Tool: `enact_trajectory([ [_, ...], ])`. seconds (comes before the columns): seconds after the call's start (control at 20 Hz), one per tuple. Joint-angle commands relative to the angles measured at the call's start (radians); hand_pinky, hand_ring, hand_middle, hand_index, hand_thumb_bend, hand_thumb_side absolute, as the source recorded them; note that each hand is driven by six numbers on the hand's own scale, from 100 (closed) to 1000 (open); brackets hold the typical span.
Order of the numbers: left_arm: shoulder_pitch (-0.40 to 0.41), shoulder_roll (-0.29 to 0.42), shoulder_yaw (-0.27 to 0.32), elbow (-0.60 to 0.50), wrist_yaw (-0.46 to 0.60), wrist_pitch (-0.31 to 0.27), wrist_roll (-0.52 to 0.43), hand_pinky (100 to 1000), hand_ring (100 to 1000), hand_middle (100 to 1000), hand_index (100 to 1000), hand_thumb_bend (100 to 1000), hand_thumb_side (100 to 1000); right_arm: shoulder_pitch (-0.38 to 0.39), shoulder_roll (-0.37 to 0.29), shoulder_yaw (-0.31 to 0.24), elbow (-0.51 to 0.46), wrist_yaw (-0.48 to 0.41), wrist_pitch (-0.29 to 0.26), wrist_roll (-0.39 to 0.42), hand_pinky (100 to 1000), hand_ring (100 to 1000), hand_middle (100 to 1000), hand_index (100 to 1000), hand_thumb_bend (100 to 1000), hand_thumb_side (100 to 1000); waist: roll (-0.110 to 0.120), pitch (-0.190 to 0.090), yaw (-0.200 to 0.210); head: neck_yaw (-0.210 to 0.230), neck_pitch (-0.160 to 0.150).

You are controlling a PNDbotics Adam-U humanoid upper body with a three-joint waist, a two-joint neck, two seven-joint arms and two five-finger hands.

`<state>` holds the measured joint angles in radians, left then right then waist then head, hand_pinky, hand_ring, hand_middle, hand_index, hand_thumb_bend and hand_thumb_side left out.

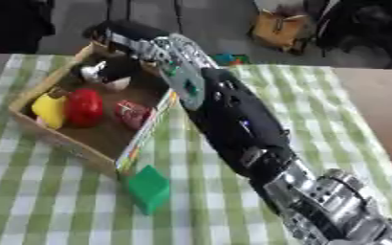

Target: Pick up objects on the table and place them in the box.

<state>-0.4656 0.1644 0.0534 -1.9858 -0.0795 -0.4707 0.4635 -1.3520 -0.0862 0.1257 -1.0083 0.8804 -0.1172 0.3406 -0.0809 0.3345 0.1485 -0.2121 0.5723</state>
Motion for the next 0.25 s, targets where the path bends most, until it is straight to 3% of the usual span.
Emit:
enact_trajectory([
  [0.05,0.0,0.009,0.011,-0.014,-0.01,0.0,0.007,727,601,655,715,100,1000,0.005,-0.098,0.005,-0.205,-0.061,0.008,-0.054,589,793,901,953,197,907,0.015,-0.034,-0.015,0.034,0.019],
  [0.2,0.003,0.011,0.017,-0.014,-0.017,0.002,0.016,727,601,655,715,100,1000,0.083,-0.159,0.018,-0.412,-0.087,0.058,-0.119,597,796,903,956,203,913,0.019,-0.039,-0.028,0.059,0.024],
  [0.25,0.003,0.012,0.02,-0.014,-0.021,0.002,0.019,728,604,658,716,100,1000,0.129,-0.182,0.009,-0.492,-0.082,0.072,-0.152,650,813,909,966,236,903,0.026,-0.041,-0.038,0.074,0.026],
])
